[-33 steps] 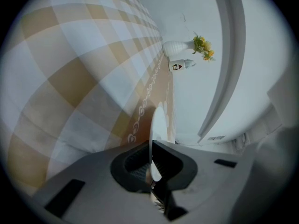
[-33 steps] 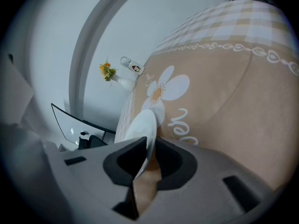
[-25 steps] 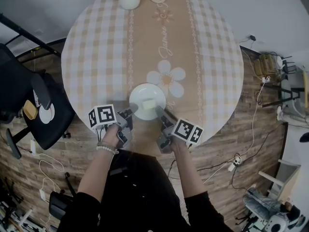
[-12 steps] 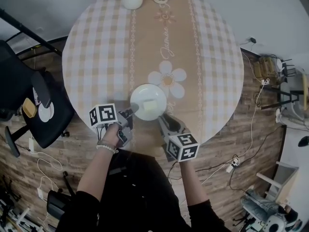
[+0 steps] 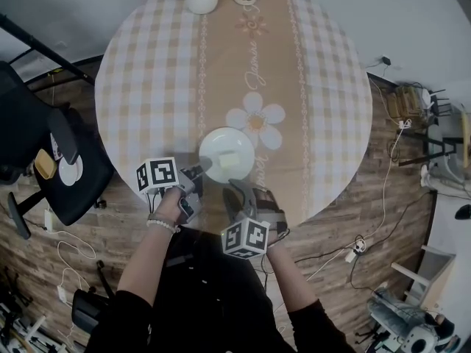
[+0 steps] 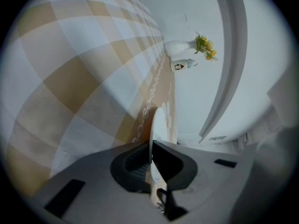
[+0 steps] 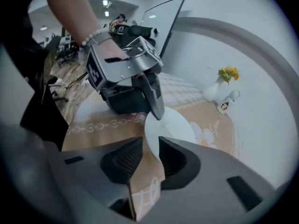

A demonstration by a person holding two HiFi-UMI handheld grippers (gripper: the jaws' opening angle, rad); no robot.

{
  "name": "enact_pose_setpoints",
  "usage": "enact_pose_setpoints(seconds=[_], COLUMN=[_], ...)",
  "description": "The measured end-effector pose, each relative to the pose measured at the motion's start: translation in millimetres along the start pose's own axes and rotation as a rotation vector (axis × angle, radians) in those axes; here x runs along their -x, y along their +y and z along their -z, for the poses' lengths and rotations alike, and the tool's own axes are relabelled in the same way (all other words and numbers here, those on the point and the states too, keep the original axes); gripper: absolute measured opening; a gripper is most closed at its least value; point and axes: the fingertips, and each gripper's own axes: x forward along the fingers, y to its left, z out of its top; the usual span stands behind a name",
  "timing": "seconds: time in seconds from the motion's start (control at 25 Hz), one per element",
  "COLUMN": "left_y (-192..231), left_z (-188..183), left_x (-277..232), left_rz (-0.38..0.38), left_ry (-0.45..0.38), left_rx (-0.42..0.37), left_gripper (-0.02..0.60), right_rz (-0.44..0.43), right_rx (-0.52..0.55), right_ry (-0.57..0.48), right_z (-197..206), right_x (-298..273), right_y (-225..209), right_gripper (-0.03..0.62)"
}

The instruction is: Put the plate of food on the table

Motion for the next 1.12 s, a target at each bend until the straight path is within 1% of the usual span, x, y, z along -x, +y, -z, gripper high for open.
enact_pose_setpoints(seconds=[0.08,0.2,0.28,0.36,0.4,0.48,0.6,0.8,0.96,1.12], left_y=[-1,0,1,1,0,0,-1,-4,-9,-7], left_z=[0,0,0,0,0,-1,-1,4,4,9], left_x=[0,0,0,0,0,0,0,1,5,9], left_rz=[0.001,0.004,0.006,0.007,0.008,0.014,0.018,0.033,0.049,0.042], left_ry=[0.001,0.002,0.003,0.003,0.003,0.004,0.005,0.027,0.023,0.034], left_rx=[0.000,0.000,-0.001,-0.004,-0.003,0.004,0.007,-0.014,-0.039,-0.050], left_gripper=[0.008,0.008,0.008,0.008,0.008,0.009,0.009,0.009,0.009,0.011], right_rz=[0.002,-0.003,0.010,0.035,0.046,0.059,0.064,0.039,0.038,0.044], right_rx=[0.081,0.176,0.234,0.280,0.302,0.338,0.346,0.340,0.317,0.306], right_ry=[0.012,0.032,0.046,0.063,0.075,0.100,0.116,0.113,0.116,0.127], right_z=[-3,-1,2,3,3,3,5,6,4,4], right_x=[-5,-13,-18,-20,-20,-20,-21,-21,-21,-20], right_y=[5,11,13,11,10,9,12,12,10,10], right_gripper=[0.086,0.084,0.083,0.064,0.033,0.026,0.023,0.023,0.023,0.023])
